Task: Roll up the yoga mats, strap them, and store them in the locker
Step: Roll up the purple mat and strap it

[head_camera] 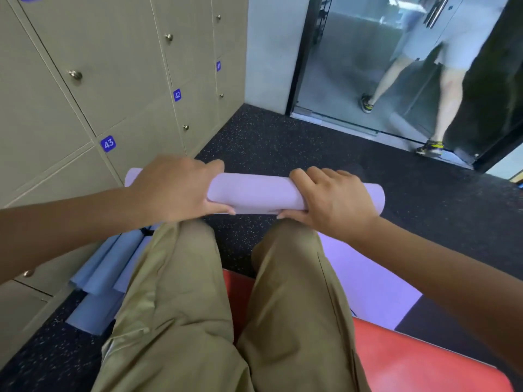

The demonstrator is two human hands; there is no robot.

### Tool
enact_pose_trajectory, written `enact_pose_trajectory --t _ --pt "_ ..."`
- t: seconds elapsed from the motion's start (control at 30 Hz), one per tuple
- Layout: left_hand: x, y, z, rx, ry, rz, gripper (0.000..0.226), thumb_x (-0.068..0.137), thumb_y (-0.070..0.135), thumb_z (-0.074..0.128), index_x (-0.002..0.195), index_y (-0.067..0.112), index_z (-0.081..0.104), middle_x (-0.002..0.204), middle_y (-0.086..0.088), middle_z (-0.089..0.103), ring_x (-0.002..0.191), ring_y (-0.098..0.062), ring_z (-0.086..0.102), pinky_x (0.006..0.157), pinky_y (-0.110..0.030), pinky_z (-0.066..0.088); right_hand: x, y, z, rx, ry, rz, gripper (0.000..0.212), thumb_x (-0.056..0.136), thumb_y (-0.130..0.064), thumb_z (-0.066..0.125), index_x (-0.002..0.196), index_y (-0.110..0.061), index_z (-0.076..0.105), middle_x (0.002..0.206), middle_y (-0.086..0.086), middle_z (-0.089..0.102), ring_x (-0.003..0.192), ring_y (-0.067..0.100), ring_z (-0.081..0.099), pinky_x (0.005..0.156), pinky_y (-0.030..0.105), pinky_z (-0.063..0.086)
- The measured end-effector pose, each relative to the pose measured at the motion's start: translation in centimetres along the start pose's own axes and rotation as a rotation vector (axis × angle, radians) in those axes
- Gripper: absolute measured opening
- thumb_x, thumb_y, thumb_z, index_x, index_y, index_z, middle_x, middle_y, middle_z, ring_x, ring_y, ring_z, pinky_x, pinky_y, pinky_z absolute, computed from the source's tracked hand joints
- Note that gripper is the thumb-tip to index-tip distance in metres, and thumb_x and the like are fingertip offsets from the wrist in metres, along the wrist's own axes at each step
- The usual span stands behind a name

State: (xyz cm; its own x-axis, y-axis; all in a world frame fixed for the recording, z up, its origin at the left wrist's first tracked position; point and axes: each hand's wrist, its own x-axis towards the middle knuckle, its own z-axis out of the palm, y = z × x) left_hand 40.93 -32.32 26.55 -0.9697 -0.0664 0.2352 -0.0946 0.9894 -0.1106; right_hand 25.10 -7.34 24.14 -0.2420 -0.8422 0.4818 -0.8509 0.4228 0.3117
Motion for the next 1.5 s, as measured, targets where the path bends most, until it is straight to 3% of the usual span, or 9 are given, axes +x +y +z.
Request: enact_pose_trajectory --t 0.2,0.3,0.4,0.63,0.9,1.2,1.3,1.4,1.5 --pt "-6.1 1.9 0.4 -0.066 -0.099 0.049 0.071 0.068 0.091 0.048 0.101 0.028 0.043 0.059 0.014 0.028 0.058 -0.023 0.040 0.050 -0.031 0.032 -4.7 -3.6 -3.0 0.099 -0.110 0.003 0.063 0.077 -0.074 0.068 0.097 -0.015 0.061 0.068 0.001 0.054 0.056 0.028 0.057 0.050 0.032 0.038" --pt "-7.9 2.3 2.1 -0.140 -0.100 0.106 0.067 0.074 0.089 0.051 0.097 0.026 0.049 0.071 0.014 0.041 0.065 -0.018 0.045 0.049 -0.027 0.026 -6.3 -5.1 -2.7 0.179 -0.142 -0.007 0.062 0.075 -0.075 0.065 0.096 -0.016 0.060 0.070 0.000 0.055 0.060 0.027 0.057 0.052 0.033 0.039" --pt "-9.1 2.7 4.4 -0.256 -0.114 0.134 0.073 0.074 0.091 0.047 0.100 0.024 0.058 0.096 0.010 0.046 0.083 -0.009 0.042 0.063 -0.032 0.045 -7.4 -6.1 -1.9 0.229 -0.198 -0.024 0.067 0.077 -0.082 0.055 0.094 -0.018 0.061 0.084 -0.001 0.054 0.073 0.023 0.052 0.060 0.035 0.044" --pt "-9.9 3.5 6.3 -0.428 -0.340 0.067 0.070 0.065 0.095 0.050 0.096 0.033 0.048 0.094 0.017 0.046 0.084 -0.003 0.045 0.073 -0.028 0.044 -9.6 -7.4 0.0 0.257 -0.230 0.018 0.075 0.075 -0.085 0.044 0.095 -0.015 0.062 0.084 0.002 0.052 0.070 0.024 0.052 0.062 0.037 0.049" --pt "-8.2 3.1 5.9 -0.555 -0.406 0.025 0.058 0.068 0.089 0.062 0.093 0.038 0.048 0.088 0.016 0.057 0.084 -0.003 0.053 0.079 -0.033 0.049 -8.2 -6.6 -0.4 0.524 -0.469 0.103 0.060 0.077 -0.071 0.071 0.100 -0.019 0.053 0.085 -0.004 0.050 0.082 0.018 0.042 0.071 0.034 0.033" --pt "-10.2 4.9 8.5 -0.135 -0.039 0.187 0.084 0.094 0.083 0.024 0.120 0.012 0.061 0.103 -0.004 0.056 0.079 -0.025 0.058 0.062 -0.042 0.052 -6.2 -4.9 0.0 0.791 -0.639 0.188 0.051 0.073 -0.056 0.084 0.098 -0.017 0.062 0.087 -0.002 0.041 0.077 0.010 0.039 0.067 0.015 0.033" --pt "-8.8 3.9 8.7 -0.160 -0.114 0.177 0.085 0.090 0.088 0.017 0.115 0.017 0.057 0.098 0.002 0.054 0.085 -0.021 0.057 0.059 -0.039 0.052 -5.4 -4.6 0.0 0.784 -0.653 0.182 0.042 0.077 -0.057 0.080 0.088 -0.024 0.057 0.080 -0.004 0.039 0.070 0.006 0.041 0.063 0.014 0.033" --pt "-7.7 3.2 8.6 -0.161 -0.229 0.181 0.085 0.087 0.090 0.008 0.115 0.023 0.052 0.097 0.007 0.051 0.092 -0.016 0.050 0.070 -0.035 0.047 -5.6 -4.7 0.3 0.683 -0.608 0.199 0.053 0.083 -0.069 0.066 0.110 -0.023 0.062 0.087 -0.004 0.052 0.079 0.011 0.050 0.066 0.018 0.033" --pt "-6.6 2.7 8.4 -0.204 -0.336 0.174 0.086 0.083 0.092 0.007 0.113 0.024 0.050 0.093 0.008 0.052 0.091 -0.014 0.045 0.079 -0.033 0.043 -7.3 -5.9 1.5 0.382 -0.390 0.113 0.063 0.093 -0.073 0.037 0.110 -0.020 0.065 0.087 0.001 0.062 0.083 0.026 0.057 0.068 0.036 0.041"
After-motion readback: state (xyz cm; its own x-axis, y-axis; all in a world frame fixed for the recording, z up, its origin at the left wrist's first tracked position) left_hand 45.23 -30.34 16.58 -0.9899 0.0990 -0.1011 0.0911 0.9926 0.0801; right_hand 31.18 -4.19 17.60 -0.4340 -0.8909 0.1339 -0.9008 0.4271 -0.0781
